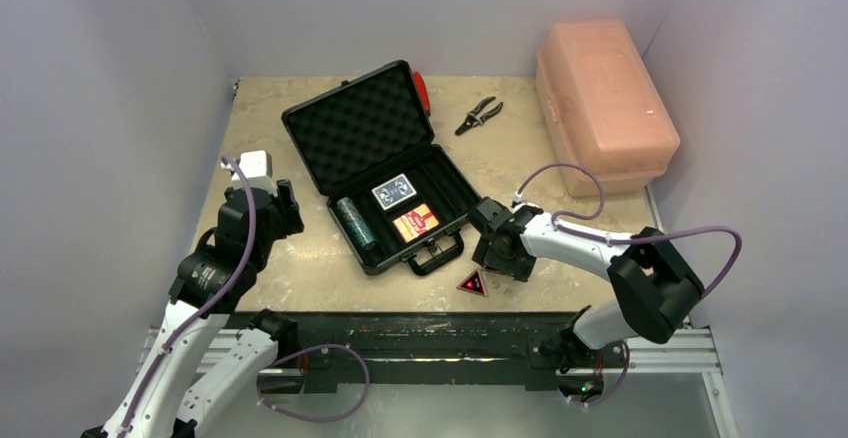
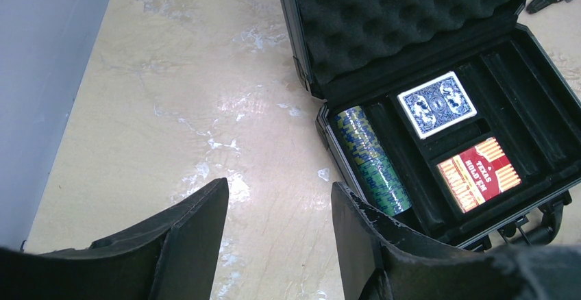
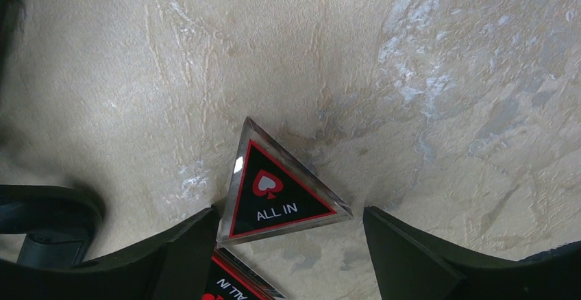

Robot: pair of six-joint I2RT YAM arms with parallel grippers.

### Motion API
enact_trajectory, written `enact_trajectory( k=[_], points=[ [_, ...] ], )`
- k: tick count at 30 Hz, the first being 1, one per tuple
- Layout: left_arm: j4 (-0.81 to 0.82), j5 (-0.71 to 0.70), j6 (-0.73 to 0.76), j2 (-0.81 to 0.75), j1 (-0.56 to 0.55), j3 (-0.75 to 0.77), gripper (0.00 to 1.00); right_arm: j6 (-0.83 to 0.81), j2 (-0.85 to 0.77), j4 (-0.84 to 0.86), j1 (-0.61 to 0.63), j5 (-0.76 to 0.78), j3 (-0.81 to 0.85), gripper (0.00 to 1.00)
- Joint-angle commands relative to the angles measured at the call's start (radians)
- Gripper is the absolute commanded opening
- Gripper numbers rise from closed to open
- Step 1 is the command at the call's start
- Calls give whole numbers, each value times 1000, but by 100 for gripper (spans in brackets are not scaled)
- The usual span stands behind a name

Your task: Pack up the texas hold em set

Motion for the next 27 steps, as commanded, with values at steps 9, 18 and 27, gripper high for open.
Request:
enact_trajectory(
  k=[9,18,27],
  points=[
    [10,-9,-3,1,9,35,57,-19,8,-3,-7,40,42,79],
    [10,-7,-3,-1,9,35,56,-22,13,7,-8,38,40,71],
    [9,-9,-3,-1,9,35,56,-28,-7,-23,-9,64,63,57]
  ],
)
